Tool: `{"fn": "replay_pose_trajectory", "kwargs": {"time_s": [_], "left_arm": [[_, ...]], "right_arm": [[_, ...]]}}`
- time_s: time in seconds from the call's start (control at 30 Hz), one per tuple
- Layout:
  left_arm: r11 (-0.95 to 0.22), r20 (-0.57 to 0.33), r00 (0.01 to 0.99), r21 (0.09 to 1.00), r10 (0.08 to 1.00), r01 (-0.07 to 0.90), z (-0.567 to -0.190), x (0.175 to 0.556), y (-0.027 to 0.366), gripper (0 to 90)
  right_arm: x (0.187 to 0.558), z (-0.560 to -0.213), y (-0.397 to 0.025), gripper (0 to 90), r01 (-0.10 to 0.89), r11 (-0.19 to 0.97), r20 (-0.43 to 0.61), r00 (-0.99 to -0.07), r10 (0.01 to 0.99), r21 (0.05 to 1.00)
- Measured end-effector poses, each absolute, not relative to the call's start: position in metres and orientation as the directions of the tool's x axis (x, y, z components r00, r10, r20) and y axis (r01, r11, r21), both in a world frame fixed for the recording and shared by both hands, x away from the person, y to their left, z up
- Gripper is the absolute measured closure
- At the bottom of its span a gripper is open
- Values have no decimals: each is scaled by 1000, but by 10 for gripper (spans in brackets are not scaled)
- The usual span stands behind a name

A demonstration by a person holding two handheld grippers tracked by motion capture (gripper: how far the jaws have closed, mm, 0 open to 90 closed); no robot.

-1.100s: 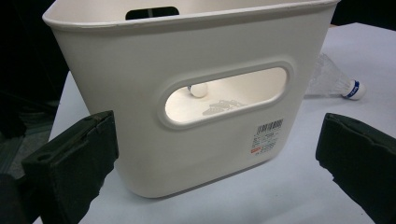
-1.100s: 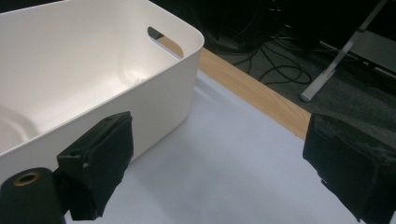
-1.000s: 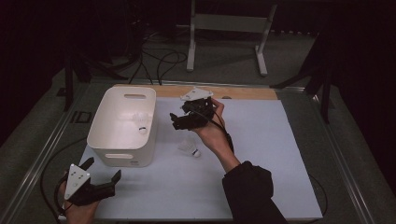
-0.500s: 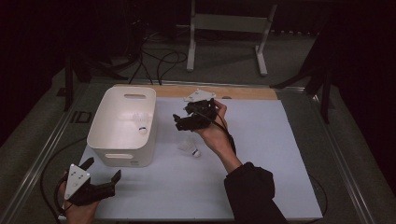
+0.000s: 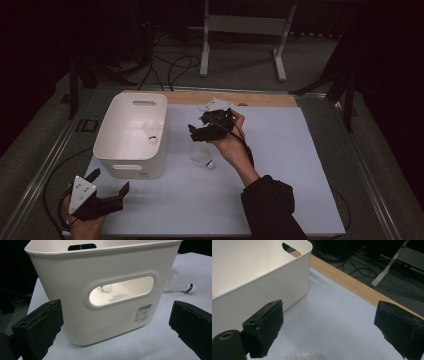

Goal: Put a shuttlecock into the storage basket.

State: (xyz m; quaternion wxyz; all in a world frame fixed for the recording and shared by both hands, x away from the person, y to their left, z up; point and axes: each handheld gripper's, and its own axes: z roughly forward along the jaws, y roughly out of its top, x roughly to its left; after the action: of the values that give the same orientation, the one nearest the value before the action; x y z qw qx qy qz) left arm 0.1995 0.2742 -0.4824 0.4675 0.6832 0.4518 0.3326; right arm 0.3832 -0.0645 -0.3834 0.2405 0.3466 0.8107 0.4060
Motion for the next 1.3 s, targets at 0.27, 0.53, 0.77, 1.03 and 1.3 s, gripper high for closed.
{"fn": "replay_pose_trajectory", "kwargs": {"time_s": [0.27, 0.53, 0.77, 1.03, 1.3], "left_arm": [[-155, 32, 371, 938, 928, 309, -482, 199, 274, 1], [-156, 32, 371, 938, 928, 308, -482, 199, 274, 1], [-155, 32, 370, 939, 928, 308, -482, 199, 274, 1], [-153, 31, 370, 939, 929, 307, -482, 199, 274, 1], [-154, 30, 370, 939, 928, 309, -482, 199, 275, 1]], "right_arm": [[384, -388, -68, 84, 377, 433, -107, -641, 760, 819], [385, -393, -70, 84, 384, 438, -109, -638, 762, 813], [387, -398, -72, 84, 396, 437, -106, -632, 768, 808], [388, -404, -73, 84, 413, 436, -100, -625, 774, 799], [389, -414, -74, 84, 428, 439, -94, -623, 777, 790]]}}
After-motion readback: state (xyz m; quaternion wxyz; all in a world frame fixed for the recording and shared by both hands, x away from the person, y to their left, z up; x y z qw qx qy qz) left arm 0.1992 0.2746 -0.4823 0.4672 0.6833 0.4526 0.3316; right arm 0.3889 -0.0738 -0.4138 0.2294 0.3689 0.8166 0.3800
